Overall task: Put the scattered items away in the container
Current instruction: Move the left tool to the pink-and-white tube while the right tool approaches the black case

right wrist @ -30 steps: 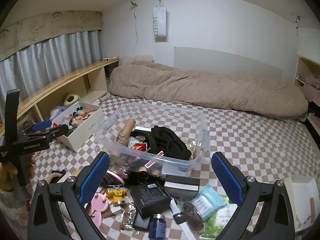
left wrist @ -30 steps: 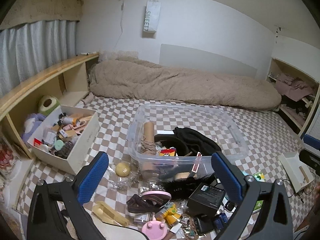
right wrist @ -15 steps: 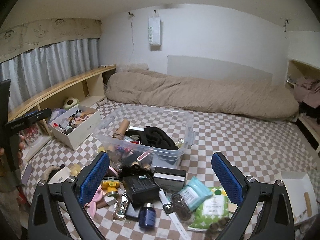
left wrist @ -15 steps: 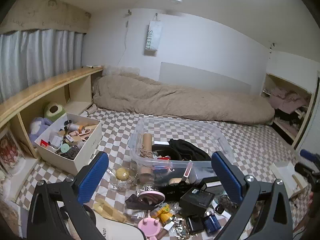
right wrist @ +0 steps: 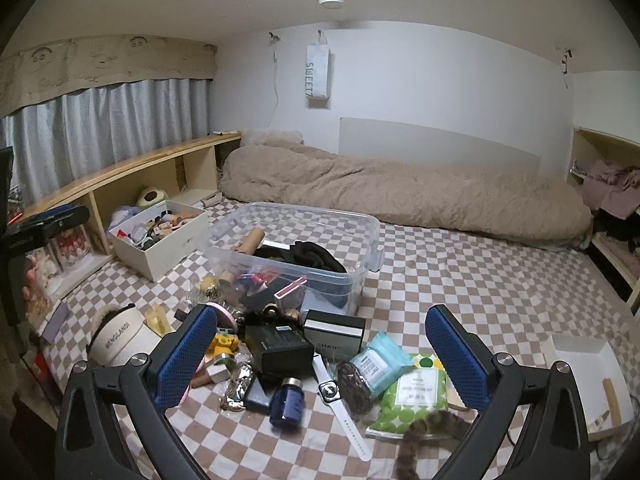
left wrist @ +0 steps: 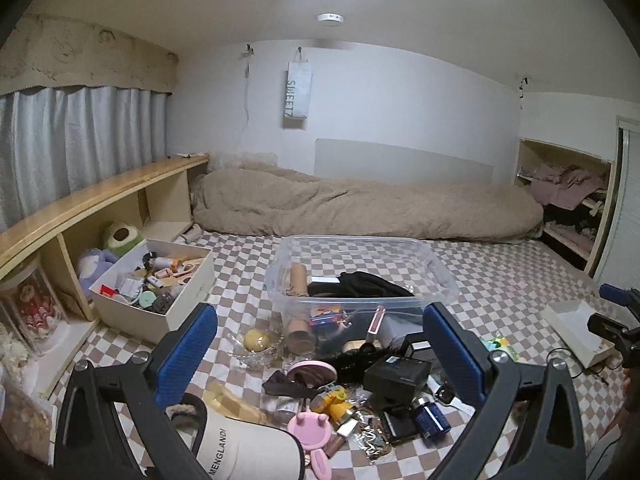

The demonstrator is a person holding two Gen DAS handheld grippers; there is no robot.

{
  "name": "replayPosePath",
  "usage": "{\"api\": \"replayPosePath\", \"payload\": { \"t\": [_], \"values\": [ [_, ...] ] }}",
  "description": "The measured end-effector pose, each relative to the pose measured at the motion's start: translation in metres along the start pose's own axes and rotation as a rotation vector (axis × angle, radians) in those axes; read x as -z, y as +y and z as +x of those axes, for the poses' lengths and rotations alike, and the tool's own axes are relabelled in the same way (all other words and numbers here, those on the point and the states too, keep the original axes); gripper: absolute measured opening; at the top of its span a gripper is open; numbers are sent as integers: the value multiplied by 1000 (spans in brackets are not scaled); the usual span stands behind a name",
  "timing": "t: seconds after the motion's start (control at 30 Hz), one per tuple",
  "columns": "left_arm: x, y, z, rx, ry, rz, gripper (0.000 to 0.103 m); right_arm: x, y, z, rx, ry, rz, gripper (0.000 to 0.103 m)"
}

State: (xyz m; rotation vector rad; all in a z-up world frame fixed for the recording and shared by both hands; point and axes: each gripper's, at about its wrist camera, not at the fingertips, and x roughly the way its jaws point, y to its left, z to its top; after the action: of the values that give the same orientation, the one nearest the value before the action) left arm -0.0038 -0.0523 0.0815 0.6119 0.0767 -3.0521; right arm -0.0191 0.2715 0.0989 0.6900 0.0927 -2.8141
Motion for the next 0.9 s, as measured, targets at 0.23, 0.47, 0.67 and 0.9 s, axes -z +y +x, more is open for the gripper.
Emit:
{"api": "replayPosePath", "payload": {
  "t": [0.23,0.47,0.67,0.9],
  "values": [
    [33,-18,1,-31,-22,50,103,32,3,2,5,-37,2,103],
    [69,-27,13,-26,-19,25,103,75,3,16,41,-23,32,103],
    [99,-38,31,6,36,47,103,106,3,28,65,-9,51,103],
    [131,-43,50,21,108,53,103,136,6,42,51,5,79,103]
  ]
}}
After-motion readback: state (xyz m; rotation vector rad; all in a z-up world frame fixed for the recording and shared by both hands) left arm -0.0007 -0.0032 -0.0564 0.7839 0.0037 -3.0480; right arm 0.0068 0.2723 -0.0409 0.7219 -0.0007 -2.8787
